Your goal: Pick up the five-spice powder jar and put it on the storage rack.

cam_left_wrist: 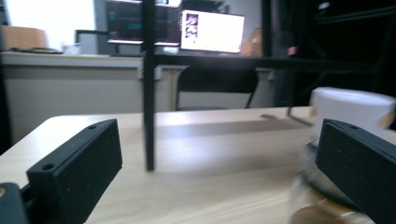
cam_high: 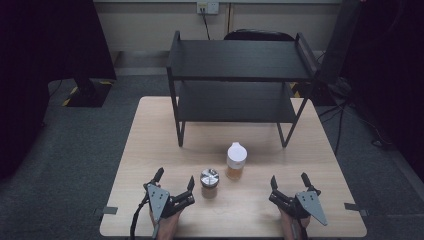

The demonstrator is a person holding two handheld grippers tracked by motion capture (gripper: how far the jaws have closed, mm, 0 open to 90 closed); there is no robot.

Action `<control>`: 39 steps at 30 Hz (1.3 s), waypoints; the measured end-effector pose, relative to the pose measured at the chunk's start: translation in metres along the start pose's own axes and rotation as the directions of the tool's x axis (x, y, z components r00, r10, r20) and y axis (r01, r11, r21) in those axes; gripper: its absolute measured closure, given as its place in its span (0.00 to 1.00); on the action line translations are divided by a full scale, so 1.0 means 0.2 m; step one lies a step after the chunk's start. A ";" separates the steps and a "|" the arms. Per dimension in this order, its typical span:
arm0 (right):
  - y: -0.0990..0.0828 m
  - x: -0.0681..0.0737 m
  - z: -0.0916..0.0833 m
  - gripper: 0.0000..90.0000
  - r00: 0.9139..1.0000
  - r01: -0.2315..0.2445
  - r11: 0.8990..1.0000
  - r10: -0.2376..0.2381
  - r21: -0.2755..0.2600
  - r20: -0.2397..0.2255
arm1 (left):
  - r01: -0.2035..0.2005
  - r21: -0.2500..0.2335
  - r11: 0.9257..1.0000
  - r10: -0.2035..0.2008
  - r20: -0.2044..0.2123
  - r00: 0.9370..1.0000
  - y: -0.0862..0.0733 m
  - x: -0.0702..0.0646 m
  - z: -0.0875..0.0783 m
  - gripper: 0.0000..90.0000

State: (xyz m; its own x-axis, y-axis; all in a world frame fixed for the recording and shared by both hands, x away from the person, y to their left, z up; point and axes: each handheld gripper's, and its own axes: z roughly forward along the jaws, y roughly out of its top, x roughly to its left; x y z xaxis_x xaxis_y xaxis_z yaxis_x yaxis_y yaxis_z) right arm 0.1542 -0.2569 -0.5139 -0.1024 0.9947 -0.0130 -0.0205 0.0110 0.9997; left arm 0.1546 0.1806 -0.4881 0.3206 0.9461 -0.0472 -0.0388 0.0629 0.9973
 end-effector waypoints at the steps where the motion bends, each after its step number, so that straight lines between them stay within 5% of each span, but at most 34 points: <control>1: 0.00 0.00 0.00 0.00 1.000 0.000 1.000 0.000 0.000 0.000 | 0.002 0.000 1.000 -0.002 0.014 1.000 0.01 0.00 0.00 0.00; 6: 0.00 0.00 0.00 0.00 1.000 0.000 1.000 0.000 -0.001 0.000 | 0.010 -0.030 0.999 -0.009 0.050 0.999 0.03 -0.01 0.00 0.00; 14: 0.00 0.00 0.00 0.00 1.000 -0.001 1.000 0.001 -0.002 0.000 | 0.019 -0.013 1.000 -0.018 0.100 0.995 0.03 -0.03 0.05 0.00; 23: 0.00 0.00 0.00 0.00 1.000 0.000 1.000 0.000 -0.002 0.001 | 0.006 0.002 1.000 -0.006 0.130 0.992 0.04 -0.14 0.10 0.00; 33: 0.00 0.00 0.00 0.00 1.000 0.000 1.000 0.000 -0.002 0.001 | -0.052 0.020 0.998 0.051 0.051 0.997 -0.03 -0.32 0.14 0.03; 39: 0.00 0.00 0.00 0.00 1.000 -0.001 1.000 0.001 -0.002 0.001 | -0.053 0.055 0.997 0.050 0.055 0.997 -0.06 -0.35 0.17 0.08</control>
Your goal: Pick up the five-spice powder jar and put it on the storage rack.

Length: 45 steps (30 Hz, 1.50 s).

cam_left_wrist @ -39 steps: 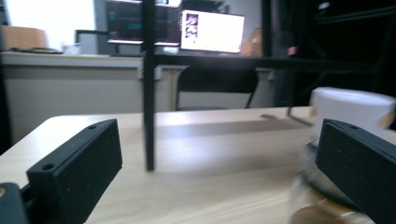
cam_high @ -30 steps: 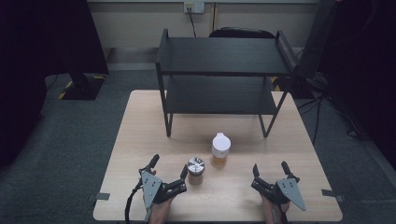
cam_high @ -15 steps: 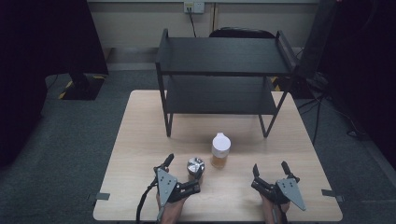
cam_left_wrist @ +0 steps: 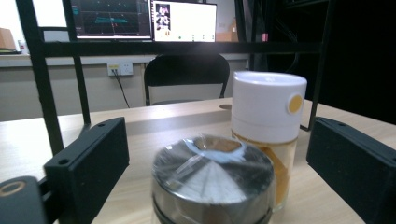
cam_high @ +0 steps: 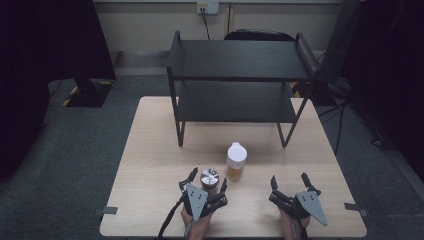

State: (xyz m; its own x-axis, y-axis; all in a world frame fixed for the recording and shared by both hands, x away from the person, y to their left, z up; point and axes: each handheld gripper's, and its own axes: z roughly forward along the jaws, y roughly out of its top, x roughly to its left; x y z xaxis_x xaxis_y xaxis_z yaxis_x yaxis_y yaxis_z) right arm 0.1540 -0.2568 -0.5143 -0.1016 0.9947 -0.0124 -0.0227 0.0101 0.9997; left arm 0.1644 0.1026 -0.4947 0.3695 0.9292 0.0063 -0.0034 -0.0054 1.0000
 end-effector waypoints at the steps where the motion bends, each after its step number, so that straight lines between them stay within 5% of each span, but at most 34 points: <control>1: 0.00 0.00 0.00 0.00 1.000 0.000 1.000 0.000 0.000 0.000 | 0.001 0.005 1.000 -0.001 -0.006 1.000 0.00 0.00 0.00 0.09; 6: 0.00 0.00 0.00 0.00 1.000 0.000 1.000 0.000 0.000 0.000 | 0.009 0.034 0.999 -0.008 -0.032 0.999 -0.01 -0.01 0.01 0.15; 21: 0.00 0.00 0.00 0.00 1.000 0.000 1.000 0.000 0.000 0.000 | 0.038 0.062 0.997 -0.037 -0.026 0.999 -0.01 0.00 0.03 0.37; 33: 0.00 0.00 0.00 0.00 1.000 0.000 1.000 0.000 0.000 0.000 | 0.038 0.058 0.998 -0.036 -0.032 0.999 -0.01 -0.01 0.03 0.39; 45: 0.00 0.00 0.00 0.00 1.000 -0.001 1.000 0.001 0.000 0.000 | 0.035 0.071 0.997 -0.037 0.020 0.999 0.00 0.03 0.03 0.39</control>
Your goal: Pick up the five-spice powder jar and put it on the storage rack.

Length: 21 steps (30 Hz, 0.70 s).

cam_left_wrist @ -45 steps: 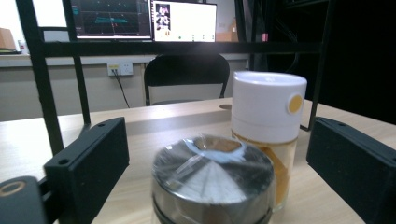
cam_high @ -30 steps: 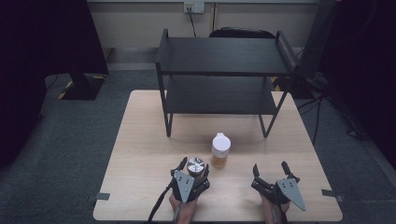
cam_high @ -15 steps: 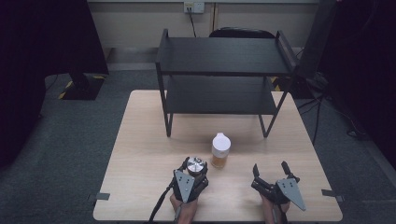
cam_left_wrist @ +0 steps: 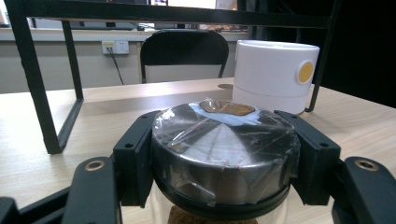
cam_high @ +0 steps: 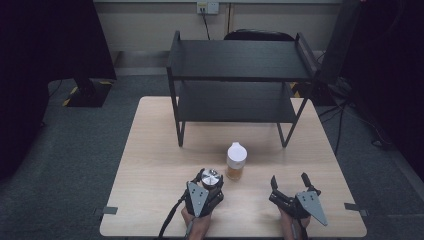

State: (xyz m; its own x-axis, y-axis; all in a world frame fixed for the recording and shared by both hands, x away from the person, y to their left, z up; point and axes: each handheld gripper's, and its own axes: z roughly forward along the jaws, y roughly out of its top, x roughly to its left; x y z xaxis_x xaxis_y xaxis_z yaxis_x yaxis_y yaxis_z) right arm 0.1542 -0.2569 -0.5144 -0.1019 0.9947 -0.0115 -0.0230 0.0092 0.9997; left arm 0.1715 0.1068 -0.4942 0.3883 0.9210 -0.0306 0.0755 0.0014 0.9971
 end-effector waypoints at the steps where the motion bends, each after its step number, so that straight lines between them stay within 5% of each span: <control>1: 0.00 0.00 0.00 0.00 1.000 0.000 1.000 0.000 0.000 0.000 | 0.000 -0.001 1.000 0.000 0.001 1.000 0.00 0.00 0.00 0.39; 21: 0.00 0.00 0.00 0.00 1.000 0.000 1.000 0.000 0.000 -0.001 | -0.029 -0.028 0.999 0.032 0.104 0.994 0.07 0.11 -0.04 0.39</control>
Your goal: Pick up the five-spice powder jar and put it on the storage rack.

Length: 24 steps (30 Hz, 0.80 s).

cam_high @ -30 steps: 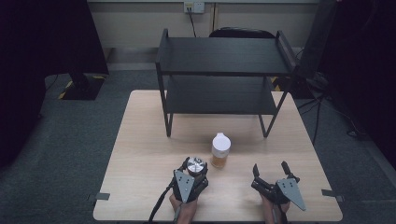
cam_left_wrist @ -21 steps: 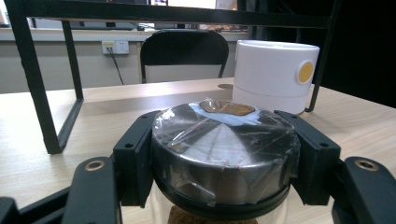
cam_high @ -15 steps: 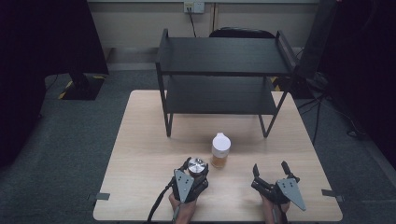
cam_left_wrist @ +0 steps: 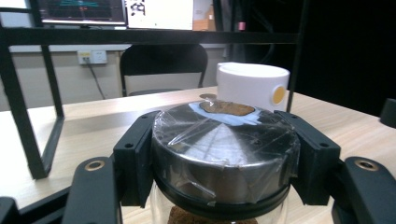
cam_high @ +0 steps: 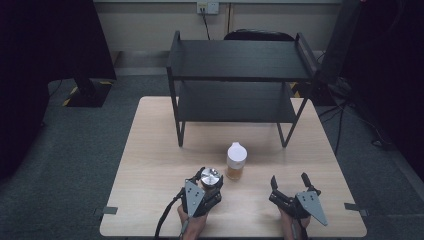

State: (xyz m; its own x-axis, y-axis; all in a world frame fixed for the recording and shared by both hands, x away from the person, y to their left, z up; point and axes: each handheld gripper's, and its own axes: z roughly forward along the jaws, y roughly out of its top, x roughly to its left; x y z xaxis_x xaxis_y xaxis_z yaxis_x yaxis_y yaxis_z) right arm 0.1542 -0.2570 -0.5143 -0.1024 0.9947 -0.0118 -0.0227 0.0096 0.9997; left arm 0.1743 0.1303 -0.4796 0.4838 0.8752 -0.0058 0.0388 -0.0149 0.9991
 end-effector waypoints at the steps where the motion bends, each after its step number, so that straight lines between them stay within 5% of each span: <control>1: 0.00 0.00 0.00 0.00 1.000 0.000 1.000 0.000 0.000 0.000 | -0.013 0.001 1.000 0.013 0.007 1.000 0.01 0.01 0.00 0.39; 12: 0.00 0.00 0.00 0.00 1.000 0.000 1.000 0.000 0.000 0.000 | -0.014 -0.034 0.999 0.016 0.062 0.998 0.07 0.07 -0.03 0.39; 24: 0.00 0.00 0.00 0.00 1.000 0.000 1.000 0.000 0.000 0.000 | 0.005 -0.077 0.997 0.007 0.154 0.988 0.15 0.21 -0.05 0.39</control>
State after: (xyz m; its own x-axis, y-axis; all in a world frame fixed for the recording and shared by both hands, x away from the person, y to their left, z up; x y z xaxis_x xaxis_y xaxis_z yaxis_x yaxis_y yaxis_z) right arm 0.1542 -0.2570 -0.5144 -0.1025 0.9947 -0.0118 -0.0230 0.0095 0.9997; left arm 0.1867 0.1723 -0.4501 0.6128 0.7902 -0.0052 -0.0258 0.0266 0.9993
